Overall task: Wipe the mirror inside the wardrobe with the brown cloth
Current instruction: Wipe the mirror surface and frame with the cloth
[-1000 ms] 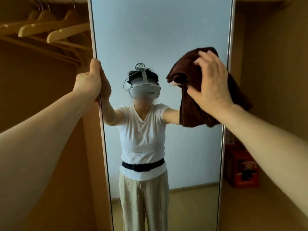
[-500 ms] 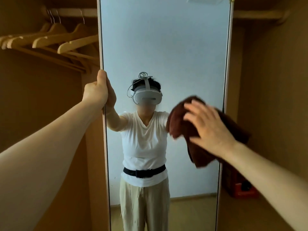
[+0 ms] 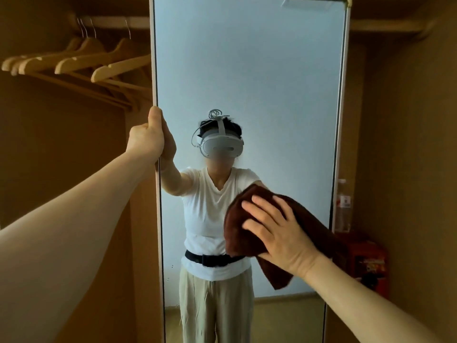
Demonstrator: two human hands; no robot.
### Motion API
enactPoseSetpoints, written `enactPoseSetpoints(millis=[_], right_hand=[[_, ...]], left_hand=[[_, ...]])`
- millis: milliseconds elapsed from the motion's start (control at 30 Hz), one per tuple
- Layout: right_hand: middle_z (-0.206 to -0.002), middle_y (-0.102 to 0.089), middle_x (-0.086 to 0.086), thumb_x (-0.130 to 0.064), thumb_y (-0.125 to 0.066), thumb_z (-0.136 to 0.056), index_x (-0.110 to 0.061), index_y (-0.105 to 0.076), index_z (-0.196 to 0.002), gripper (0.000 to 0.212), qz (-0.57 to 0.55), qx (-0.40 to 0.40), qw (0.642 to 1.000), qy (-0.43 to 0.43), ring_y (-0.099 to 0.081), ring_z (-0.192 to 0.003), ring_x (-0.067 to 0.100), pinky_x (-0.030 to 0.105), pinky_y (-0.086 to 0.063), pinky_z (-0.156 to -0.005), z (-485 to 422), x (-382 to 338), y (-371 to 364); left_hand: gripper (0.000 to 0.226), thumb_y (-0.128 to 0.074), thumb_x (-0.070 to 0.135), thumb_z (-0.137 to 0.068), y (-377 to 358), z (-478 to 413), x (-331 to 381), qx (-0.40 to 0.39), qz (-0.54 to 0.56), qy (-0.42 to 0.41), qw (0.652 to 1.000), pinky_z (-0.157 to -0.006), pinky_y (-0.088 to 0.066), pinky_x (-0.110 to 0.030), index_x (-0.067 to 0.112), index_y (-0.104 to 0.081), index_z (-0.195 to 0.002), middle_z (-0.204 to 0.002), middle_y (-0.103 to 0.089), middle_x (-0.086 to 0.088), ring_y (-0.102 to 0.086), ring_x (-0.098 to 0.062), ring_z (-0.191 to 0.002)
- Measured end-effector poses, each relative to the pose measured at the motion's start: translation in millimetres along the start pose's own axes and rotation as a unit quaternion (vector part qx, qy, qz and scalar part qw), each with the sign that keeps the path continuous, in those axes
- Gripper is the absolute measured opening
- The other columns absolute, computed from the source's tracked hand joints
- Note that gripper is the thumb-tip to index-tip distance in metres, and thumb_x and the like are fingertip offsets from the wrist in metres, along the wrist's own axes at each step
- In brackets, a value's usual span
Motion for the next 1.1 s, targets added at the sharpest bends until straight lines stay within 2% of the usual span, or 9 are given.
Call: enactPoseSetpoints(millis=[133, 233, 333, 400, 467, 567, 733, 833, 1100], right_hand=[[-0.145, -0.031, 0.007, -0.040, -0.076, -0.063, -0.022, -0.039, -0.126, 0.075, 0.001, -0.030, 0.997, 0.074, -0.028, -0.137, 0.028, 0.054, -0.026, -0.107, -10.8, 27.7, 11.7], [-0.143, -0.038, 0.011, -0.031, -0.083, -0.055, -0.019, -0.038, -0.125, 0.084, -0.019, 0.019, 0.997, -0.068, -0.031, -0.135, 0.032, 0.056, -0.031, -0.104, -44.7, 103.4, 46.5], [-0.141, -0.041, 0.017, -0.024, -0.075, -0.072, -0.011, -0.039, -0.126, 0.066, -0.037, 0.122, 0.966, -0.226, -0.031, -0.136, 0.035, 0.053, -0.028, -0.109, -65.9, 170.2, 88.1], [-0.142, -0.040, 0.015, -0.025, -0.069, -0.080, -0.007, -0.042, -0.127, 0.057, -0.051, 0.170, 0.937, -0.302, -0.028, -0.138, 0.033, 0.049, -0.024, -0.112, -65.8, 187.8, 95.6], [-0.142, -0.040, 0.016, -0.025, -0.064, -0.081, -0.006, -0.043, -0.127, 0.054, -0.055, 0.198, 0.919, -0.337, -0.028, -0.137, 0.033, 0.049, -0.023, -0.112, -52.5, 177.2, 88.3], [-0.143, -0.038, 0.015, -0.030, -0.060, -0.080, -0.009, -0.041, -0.125, 0.053, -0.079, 0.185, 0.918, -0.342, -0.027, -0.138, 0.033, 0.050, -0.022, -0.112, -5.2, 127.5, 57.8], [-0.143, -0.036, 0.011, -0.024, -0.084, -0.062, -0.016, -0.041, -0.121, 0.073, -0.085, 0.032, 0.959, -0.269, -0.026, -0.138, 0.030, 0.056, -0.029, -0.108, 70.7, 58.6, 15.0], [-0.140, -0.041, 0.011, -0.023, -0.085, -0.061, -0.019, -0.042, -0.118, 0.072, -0.092, 0.000, 0.960, -0.266, -0.029, -0.136, 0.030, 0.055, -0.029, -0.109, 56.6, 81.8, 27.5], [-0.140, -0.040, 0.008, -0.021, -0.072, -0.078, -0.010, -0.044, -0.125, 0.056, -0.095, 0.096, 0.927, -0.349, -0.034, -0.135, 0.026, 0.048, -0.030, -0.109, -41.5, 212.2, 99.6]], left_hand=[[0.066, -0.026, 0.059, -0.096, -1.5, -4.9, -2.5, -0.001, -0.006, 0.002, 1.000, -0.085, -0.040, -0.036, 0.008, -0.052, -0.128, -0.110, -0.056, -0.009, -0.054, -0.029, -0.113], [0.066, -0.025, 0.059, -0.097, -2.4, -7.3, -2.8, -0.006, -0.007, -0.006, 1.000, -0.085, -0.039, -0.036, 0.007, -0.051, -0.129, -0.108, -0.055, -0.009, -0.054, -0.028, -0.112], [0.059, -0.026, 0.058, -0.097, -2.7, -7.7, -3.2, -0.006, 0.002, -0.011, 1.000, -0.082, -0.040, -0.035, 0.009, -0.055, -0.113, -0.098, -0.055, -0.006, -0.053, -0.023, -0.096], [0.052, -0.026, 0.057, -0.097, -2.1, -6.3, -1.3, -0.002, 0.000, -0.017, 1.000, -0.078, -0.039, -0.034, 0.012, -0.052, -0.092, -0.082, -0.053, -0.001, -0.050, -0.021, -0.089], [0.047, -0.026, 0.056, -0.098, -1.7, -4.5, 1.0, -0.002, -0.002, -0.024, 1.000, -0.078, -0.037, -0.033, 0.014, -0.049, -0.095, -0.077, -0.050, 0.001, -0.049, -0.020, -0.089], [0.049, -0.027, 0.057, -0.097, -0.1, -3.4, 1.7, -0.004, -0.006, -0.022, 1.000, -0.079, -0.039, -0.034, 0.015, -0.051, -0.107, -0.092, -0.054, -0.005, -0.050, -0.021, -0.091], [0.050, -0.027, 0.059, -0.095, 2.2, -3.1, 0.7, -0.008, -0.012, -0.008, 1.000, -0.077, -0.044, -0.036, 0.013, -0.048, -0.096, -0.088, -0.056, -0.007, -0.055, -0.027, -0.088], [0.050, -0.026, 0.059, -0.096, 0.8, -2.5, 0.7, -0.006, -0.012, -0.009, 1.000, -0.079, -0.043, -0.036, 0.014, -0.049, -0.102, -0.094, -0.055, -0.009, -0.053, -0.026, -0.090], [0.068, -0.026, 0.060, -0.095, 2.0, -2.8, -0.9, -0.004, -0.012, 0.002, 1.000, -0.088, -0.044, -0.041, 0.006, -0.050, -0.129, -0.119, -0.058, -0.016, -0.056, -0.033, -0.112]])
Point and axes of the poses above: each hand's wrist, its own z-axis away from the middle knuckle, its own y-axis out of the back of the hand, x = y × z, the point moved 10 cm from there along -z, towards the middle knuckle
